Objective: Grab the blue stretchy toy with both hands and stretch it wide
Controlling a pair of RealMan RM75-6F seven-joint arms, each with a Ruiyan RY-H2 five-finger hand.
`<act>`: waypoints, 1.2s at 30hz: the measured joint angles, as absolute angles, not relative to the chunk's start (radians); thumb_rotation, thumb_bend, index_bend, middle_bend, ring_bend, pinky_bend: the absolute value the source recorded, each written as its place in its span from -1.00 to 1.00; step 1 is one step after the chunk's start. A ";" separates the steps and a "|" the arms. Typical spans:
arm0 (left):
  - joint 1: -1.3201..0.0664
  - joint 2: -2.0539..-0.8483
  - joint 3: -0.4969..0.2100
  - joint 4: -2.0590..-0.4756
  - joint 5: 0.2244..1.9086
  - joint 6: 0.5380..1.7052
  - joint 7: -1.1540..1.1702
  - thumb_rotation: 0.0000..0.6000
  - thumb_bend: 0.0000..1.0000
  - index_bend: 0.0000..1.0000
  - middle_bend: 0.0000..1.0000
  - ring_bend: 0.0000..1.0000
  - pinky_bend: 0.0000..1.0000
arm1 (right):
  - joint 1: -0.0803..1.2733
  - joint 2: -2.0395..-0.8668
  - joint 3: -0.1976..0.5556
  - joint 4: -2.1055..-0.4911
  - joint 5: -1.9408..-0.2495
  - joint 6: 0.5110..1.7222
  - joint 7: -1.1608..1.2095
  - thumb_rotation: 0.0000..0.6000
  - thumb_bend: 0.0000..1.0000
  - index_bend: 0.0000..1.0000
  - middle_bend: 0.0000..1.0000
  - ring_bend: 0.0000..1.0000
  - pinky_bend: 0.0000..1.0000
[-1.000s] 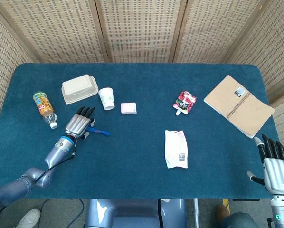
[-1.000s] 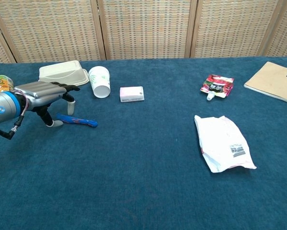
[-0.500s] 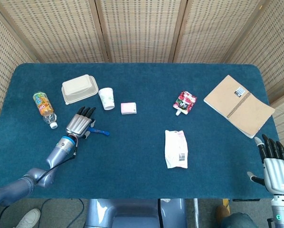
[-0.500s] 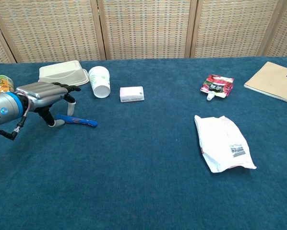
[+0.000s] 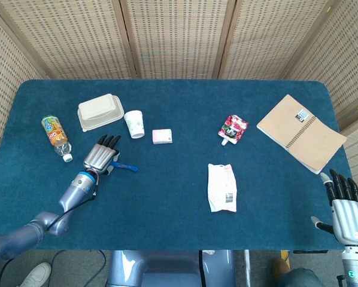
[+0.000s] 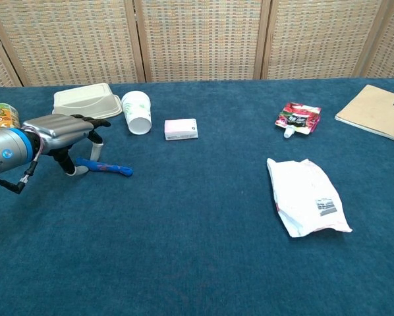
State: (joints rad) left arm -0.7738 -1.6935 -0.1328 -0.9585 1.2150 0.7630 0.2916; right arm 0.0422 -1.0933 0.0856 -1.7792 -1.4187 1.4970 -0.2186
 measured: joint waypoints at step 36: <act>-0.732 -1.570 -0.190 -1.229 1.286 0.877 -0.063 1.00 -0.04 0.58 -1.00 -1.00 -1.00 | 0.059 -1.080 0.083 -1.789 -1.449 1.474 -0.139 1.00 -1.00 -1.00 -1.00 -1.00 -1.00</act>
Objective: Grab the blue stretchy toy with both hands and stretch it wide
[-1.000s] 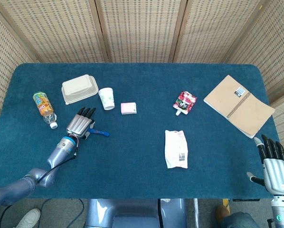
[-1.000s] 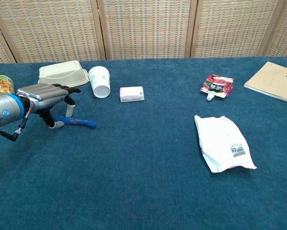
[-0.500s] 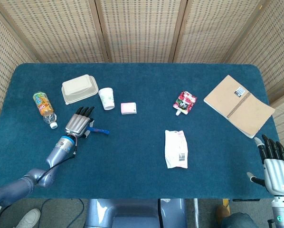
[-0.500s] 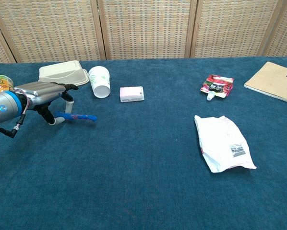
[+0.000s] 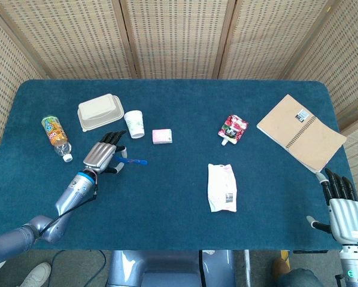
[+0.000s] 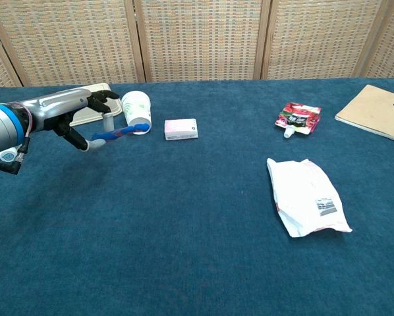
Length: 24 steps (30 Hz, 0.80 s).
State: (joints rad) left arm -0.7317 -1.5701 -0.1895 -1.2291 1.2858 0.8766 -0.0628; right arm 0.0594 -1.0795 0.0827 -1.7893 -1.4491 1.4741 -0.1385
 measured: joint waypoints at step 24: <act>-0.887 -1.826 -0.307 -1.330 1.288 0.880 -0.256 1.00 -0.04 0.58 -1.00 -1.00 -1.00 | 0.362 -1.043 0.184 -1.869 -1.537 1.197 0.232 1.00 -0.86 -0.21 -1.00 -1.00 -1.00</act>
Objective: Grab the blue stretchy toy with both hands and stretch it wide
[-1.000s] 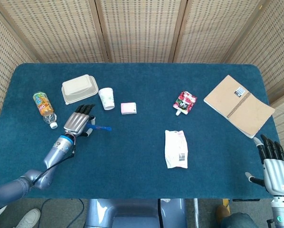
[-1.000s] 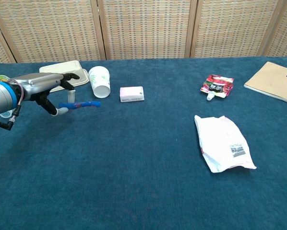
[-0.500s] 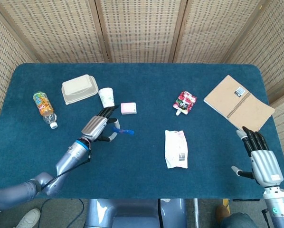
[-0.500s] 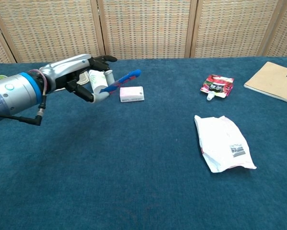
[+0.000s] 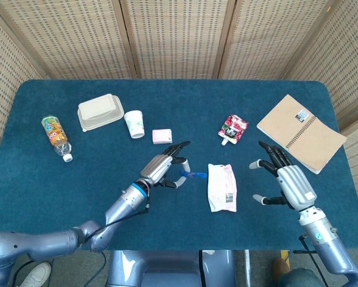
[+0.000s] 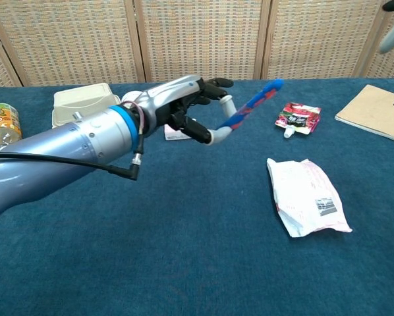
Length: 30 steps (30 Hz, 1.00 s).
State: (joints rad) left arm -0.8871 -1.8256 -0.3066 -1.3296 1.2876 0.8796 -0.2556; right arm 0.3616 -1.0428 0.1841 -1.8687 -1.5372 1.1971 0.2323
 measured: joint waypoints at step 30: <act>-0.933 -1.900 -0.331 -1.325 1.254 0.874 -0.292 1.00 0.00 0.58 -1.00 -1.00 -1.00 | 0.526 -1.208 0.225 -1.908 -1.387 1.109 0.020 1.00 -0.34 0.10 -1.00 -1.00 -1.00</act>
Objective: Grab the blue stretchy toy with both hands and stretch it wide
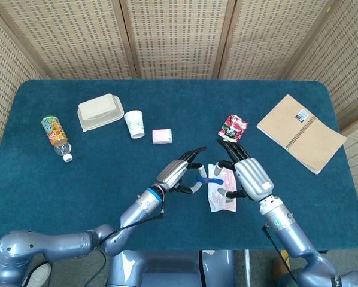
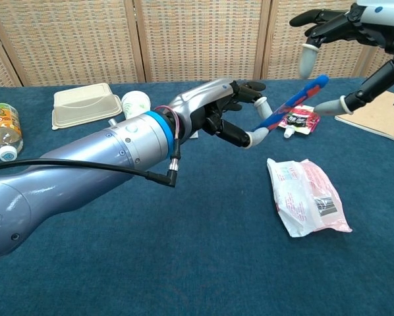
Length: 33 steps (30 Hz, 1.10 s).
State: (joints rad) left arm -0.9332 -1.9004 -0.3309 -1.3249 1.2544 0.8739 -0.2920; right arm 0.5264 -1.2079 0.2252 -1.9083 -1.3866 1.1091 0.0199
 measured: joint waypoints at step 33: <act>-0.940 -1.902 -0.327 -1.325 1.234 0.863 -0.290 1.00 0.00 0.58 -1.00 -1.00 -1.00 | 0.536 -1.197 0.212 -1.946 -1.338 1.103 0.064 1.00 -0.07 0.16 -1.00 -1.00 -1.00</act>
State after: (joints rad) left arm -0.9404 -1.9015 -0.3268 -1.3251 1.2338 0.8626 -0.2903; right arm 0.5363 -1.1968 0.2115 -1.9459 -1.3376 1.1032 0.0644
